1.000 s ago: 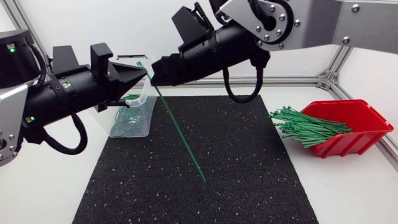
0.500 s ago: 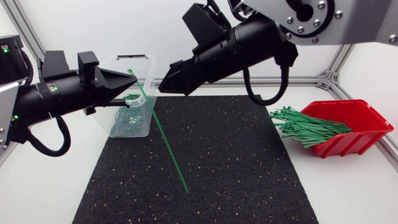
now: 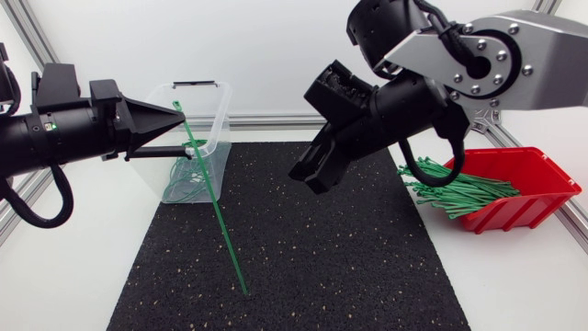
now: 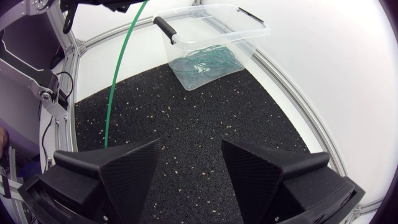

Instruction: Take a green cable tie from the red box, thread the tail through the head to close it, then place it in the transparent bin on the left.

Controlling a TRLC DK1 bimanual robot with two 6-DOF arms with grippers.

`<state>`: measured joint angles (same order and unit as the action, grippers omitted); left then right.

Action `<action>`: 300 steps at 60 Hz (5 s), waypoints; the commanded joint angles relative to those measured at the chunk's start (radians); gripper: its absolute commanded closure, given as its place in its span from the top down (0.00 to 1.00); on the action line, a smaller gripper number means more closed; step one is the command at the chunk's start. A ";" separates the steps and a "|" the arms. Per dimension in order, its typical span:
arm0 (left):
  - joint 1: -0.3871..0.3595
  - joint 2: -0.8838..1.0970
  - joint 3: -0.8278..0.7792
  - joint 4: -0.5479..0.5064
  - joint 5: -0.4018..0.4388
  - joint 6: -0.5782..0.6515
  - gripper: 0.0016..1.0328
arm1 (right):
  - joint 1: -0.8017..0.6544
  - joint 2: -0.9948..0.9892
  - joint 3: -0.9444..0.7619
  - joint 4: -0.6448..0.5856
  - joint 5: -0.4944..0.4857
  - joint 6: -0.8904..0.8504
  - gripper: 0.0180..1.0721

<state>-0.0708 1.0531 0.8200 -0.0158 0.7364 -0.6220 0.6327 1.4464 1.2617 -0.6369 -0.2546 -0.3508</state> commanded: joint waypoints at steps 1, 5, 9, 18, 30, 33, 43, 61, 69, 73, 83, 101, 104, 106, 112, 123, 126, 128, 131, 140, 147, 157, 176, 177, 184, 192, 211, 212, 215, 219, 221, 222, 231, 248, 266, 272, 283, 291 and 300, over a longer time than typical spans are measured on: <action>0.008 0.022 0.048 -0.016 0.018 0.038 0.03 | -0.004 -0.004 -0.024 -0.026 0.018 -0.028 0.73; 0.006 0.030 0.056 -0.026 0.023 0.039 0.03 | -0.021 -0.004 -0.033 -0.033 0.023 -0.004 0.73; 0.003 0.033 0.057 -0.026 0.024 0.047 0.03 | -0.039 -0.027 -0.058 0.003 0.067 0.039 0.74; 0.006 0.054 0.079 -0.039 0.029 0.050 0.03 | 0.013 -0.090 -0.159 0.115 0.265 0.078 0.81; -0.026 0.081 0.130 -0.078 0.031 0.054 0.03 | 0.070 -0.112 -0.220 0.157 0.373 -0.014 0.81; -0.032 0.099 0.151 -0.087 0.034 0.054 0.03 | 0.068 -0.101 -0.219 0.155 0.397 -0.039 0.81; -0.046 0.166 0.209 -0.147 0.072 0.065 0.03 | 0.094 -0.090 -0.242 0.198 0.423 -0.111 0.65; -0.087 0.269 0.284 -0.187 0.146 0.117 0.03 | 0.193 -0.112 -0.343 0.364 0.577 -0.278 0.63; -0.124 0.341 0.366 -0.210 0.150 0.143 0.03 | 0.193 -0.124 -0.395 0.437 0.598 -0.386 0.63; -0.141 0.393 0.421 -0.233 0.149 0.150 0.03 | 0.190 -0.126 -0.417 0.456 0.603 -0.404 0.63; -0.178 0.489 0.527 -0.299 0.149 0.223 0.03 | 0.182 -0.142 -0.490 0.572 0.614 -0.490 0.65; -0.202 0.579 0.594 -0.354 0.176 0.304 0.03 | 0.196 -0.146 -0.541 0.720 0.617 -0.637 0.71; -0.207 0.588 0.599 -0.357 0.178 0.317 0.03 | 0.199 -0.149 -0.558 0.786 0.615 -0.694 0.74; -0.211 0.593 0.602 -0.360 0.178 0.324 0.03 | 0.202 -0.147 -0.562 0.804 0.609 -0.721 0.74; -0.219 0.614 0.625 -0.392 0.185 0.361 0.03 | 0.203 -0.141 -0.575 0.850 0.574 -0.798 0.78; -0.218 0.630 0.642 -0.401 0.210 0.393 0.03 | 0.202 -0.098 -0.617 1.033 0.535 -0.922 0.83; -0.219 0.637 0.648 -0.404 0.210 0.395 0.03 | 0.197 -0.090 -0.624 1.054 0.520 -0.938 0.83; -0.219 0.642 0.653 -0.409 0.210 0.398 0.03 | 0.194 -0.089 -0.625 1.062 0.512 -0.941 0.83; -0.219 0.651 0.662 -0.409 0.210 0.398 0.03 | 0.191 -0.089 -0.630 1.068 0.500 -0.945 0.83; -0.222 0.674 0.674 -0.409 0.210 0.404 0.03 | 0.163 -0.052 -0.627 1.117 0.492 -0.981 0.95; -0.221 0.691 0.686 -0.409 0.210 0.404 0.03 | 0.139 -0.054 -0.639 1.166 0.425 -1.002 0.95; -0.219 0.708 0.700 -0.409 0.210 0.406 0.03 | 0.107 -0.064 -0.667 1.235 0.305 -1.018 0.95; -0.218 0.743 0.748 -0.434 0.215 0.404 0.03 | 0.090 -0.024 -0.731 1.390 0.195 -1.076 0.95; -0.218 0.746 0.754 -0.440 0.219 0.404 0.03 | 0.093 -0.026 -0.736 1.395 0.195 -1.082 0.95; -0.215 0.762 0.780 -0.464 0.225 0.404 0.03 | 0.122 -0.026 -0.777 1.484 0.187 -1.143 0.95; -0.213 0.765 0.792 -0.484 0.245 0.412 0.03 | 0.130 -0.023 -0.783 1.505 0.161 -1.202 0.95; -0.192 0.786 0.832 -0.553 0.281 0.413 0.03 | 0.125 0.068 -0.769 1.579 0.152 -1.381 0.95; -0.192 0.788 0.835 -0.556 0.281 0.413 0.03 | 0.124 0.074 -0.768 1.579 0.153 -1.387 0.95; -0.188 0.792 0.840 -0.562 0.282 0.413 0.03 | 0.122 0.094 -0.756 1.579 0.163 -1.406 0.95; -0.182 0.803 0.854 -0.581 0.287 0.413 0.03 | 0.117 0.114 -0.743 1.579 0.169 -1.442 0.95; -0.178 0.806 0.861 -0.592 0.290 0.420 0.03 | 0.117 0.120 -0.740 1.579 0.169 -1.464 0.95; -0.176 0.808 0.864 -0.595 0.293 0.421 0.03 | 0.117 0.123 -0.739 1.579 0.169 -1.473 0.95; -0.167 0.832 0.910 -0.644 0.304 0.429 0.03 | 0.122 0.141 -0.728 1.603 0.156 -1.541 0.95; -0.158 0.884 0.989 -0.708 0.307 0.438 0.03 | 0.165 0.181 -0.719 1.623 0.152 -1.620 0.95; -0.136 0.895 0.998 -0.727 0.322 0.459 0.03 | 0.243 0.207 -0.754 1.632 0.172 -1.648 0.87; -0.135 0.895 0.993 -0.736 0.322 0.472 0.03 | 0.263 0.212 -0.765 1.634 0.184 -1.666 0.75; -0.136 0.895 0.984 -0.750 0.322 0.496 0.03 | 0.303 0.232 -0.785 1.634 0.225 -1.673 0.60; -0.138 0.889 0.970 -0.751 0.322 0.510 0.03 | 0.326 0.259 -0.779 1.632 0.262 -1.682 0.44; -0.138 0.878 0.955 -0.751 0.322 0.515 0.03 | 0.348 0.275 -0.768 1.639 0.273 -1.686 0.40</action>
<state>-0.2123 1.9274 1.7885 -0.7551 1.0435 -0.1295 0.9619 1.7031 0.4953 0.9768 0.0090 -2.0033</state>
